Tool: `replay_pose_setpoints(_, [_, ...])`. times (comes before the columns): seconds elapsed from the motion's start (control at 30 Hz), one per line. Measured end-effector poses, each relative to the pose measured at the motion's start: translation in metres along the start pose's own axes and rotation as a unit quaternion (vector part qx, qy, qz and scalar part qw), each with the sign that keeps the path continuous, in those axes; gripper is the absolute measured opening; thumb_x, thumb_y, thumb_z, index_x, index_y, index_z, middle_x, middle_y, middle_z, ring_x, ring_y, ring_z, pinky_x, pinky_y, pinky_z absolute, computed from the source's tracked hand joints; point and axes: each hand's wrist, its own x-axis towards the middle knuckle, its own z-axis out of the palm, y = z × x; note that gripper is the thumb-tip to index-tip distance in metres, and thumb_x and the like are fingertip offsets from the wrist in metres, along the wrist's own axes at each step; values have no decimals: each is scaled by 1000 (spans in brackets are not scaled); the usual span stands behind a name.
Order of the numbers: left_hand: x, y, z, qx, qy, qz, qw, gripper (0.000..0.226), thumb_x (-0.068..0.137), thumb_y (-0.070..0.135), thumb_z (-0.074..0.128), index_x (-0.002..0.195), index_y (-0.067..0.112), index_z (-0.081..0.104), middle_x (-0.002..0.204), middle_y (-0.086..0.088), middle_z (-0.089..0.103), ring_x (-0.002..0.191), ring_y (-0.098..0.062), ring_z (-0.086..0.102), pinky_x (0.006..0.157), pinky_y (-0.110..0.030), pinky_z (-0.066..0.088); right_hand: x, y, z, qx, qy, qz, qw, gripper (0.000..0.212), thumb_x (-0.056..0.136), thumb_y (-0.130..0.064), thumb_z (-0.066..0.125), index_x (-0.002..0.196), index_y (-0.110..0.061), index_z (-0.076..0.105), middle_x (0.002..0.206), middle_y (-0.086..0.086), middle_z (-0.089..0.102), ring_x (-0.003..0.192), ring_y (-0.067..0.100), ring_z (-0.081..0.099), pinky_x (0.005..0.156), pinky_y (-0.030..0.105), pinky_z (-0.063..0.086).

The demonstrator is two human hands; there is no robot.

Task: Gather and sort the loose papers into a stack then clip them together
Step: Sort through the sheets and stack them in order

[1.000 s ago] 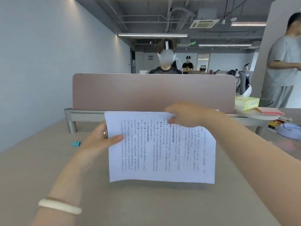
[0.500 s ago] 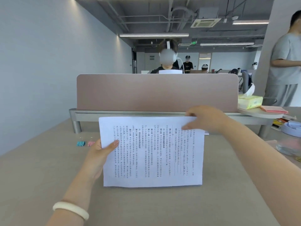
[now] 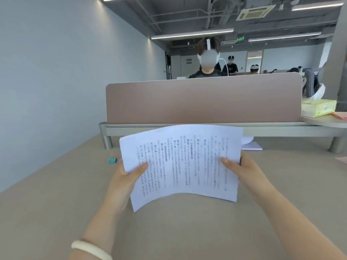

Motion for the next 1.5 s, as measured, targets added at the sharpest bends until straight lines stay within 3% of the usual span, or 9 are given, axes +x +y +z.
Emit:
replay_pose_setpoints(0.5, [-4, -32, 2, 10, 11, -42, 999, 33, 81, 31, 69, 113, 36, 64, 116, 11, 70, 109, -15, 66, 99, -44, 48, -12, 38, 17, 12, 55, 84, 995, 25, 94, -22, 57, 117, -30, 59, 109, -12, 69, 96, 8, 66, 83, 28, 53])
replay_pose_setpoints(0.6, [1, -36, -2, 8, 10, -38, 999, 36, 83, 30, 69, 117, 34, 62, 118, 10, 69, 110, -15, 65, 100, -47, 47, -10, 30, 13, -14, 88, 80, 993, 22, 95, -19, 54, 116, -22, 60, 98, -11, 68, 82, 5, 63, 62, 10, 50])
replay_pose_setpoints(0.77, [0, -27, -7, -14, -5, -18, 1000, 44, 84, 20, 68, 126, 21, 55, 125, 4, 66, 117, -23, 61, 93, -41, 50, 4, -24, -1, -167, 105, 0, 980, 22, 96, -19, 49, 115, -26, 56, 99, -3, 62, 91, 21, 56, 65, 27, 41])
replay_pose_setpoints(0.93, [1, 18, -13, 8, 162, 58, 985, 81, 81, 18, 73, 144, 32, 25, 147, 4, 38, 134, -12, 40, 112, -37, 33, 24, -123, -13, -458, 49, -116, 880, 23, 95, -26, 50, 114, -17, 58, 102, 5, 62, 101, 31, 57, 83, 37, 45])
replay_pose_setpoints(1.1, [10, 57, 7, 112, -18, 56, 992, 97, 57, 36, 83, 141, 33, 34, 135, 7, 55, 123, -13, 51, 97, -40, 43, 18, -183, 13, -640, -31, -240, 729, 14, 98, -28, 46, 91, -16, 43, 78, -9, 39, 89, 19, 38, 72, 30, 31])
replay_pose_setpoints(1.2, [-1, 44, 24, 72, -53, 28, 996, 56, 76, 24, 77, 127, 21, 55, 117, 2, 69, 109, -21, 66, 86, -32, 54, 8, -186, 24, -656, -57, -262, 706, 11, 96, -29, 49, 91, -22, 44, 91, -6, 41, 91, 18, 36, 72, 29, 29])
replay_pose_setpoints(1.3, [-13, 31, 36, 4, -40, 24, 999, 33, 88, 14, 63, 121, 15, 61, 115, 1, 71, 107, -19, 68, 94, -41, 52, 9, -178, 12, -590, 1, -256, 765, 21, 87, -36, 62, 91, -18, 53, 91, -8, 52, 95, 20, 50, 69, 32, 35])
replay_pose_setpoints(1.4, [-15, 28, 42, -34, -15, 43, 998, 33, 90, 11, 60, 122, 13, 60, 117, 0, 70, 109, -18, 67, 93, -38, 51, 6, -148, -9, -230, 124, -192, 946, 23, 80, -28, 73, 91, -19, 55, 93, -6, 64, 80, 8, 59, 67, 25, 45])
replay_pose_setpoints(1.5, [-17, 28, 49, -36, 3, 57, 998, 27, 90, 11, 59, 116, 20, 62, 109, 8, 73, 102, -9, 69, 83, -22, 55, -9, -80, -10, 5, 6, -53, 999, 29, 84, -28, 71, 108, -19, 58, 102, -5, 72, 87, -3, 69, 88, 23, 54])
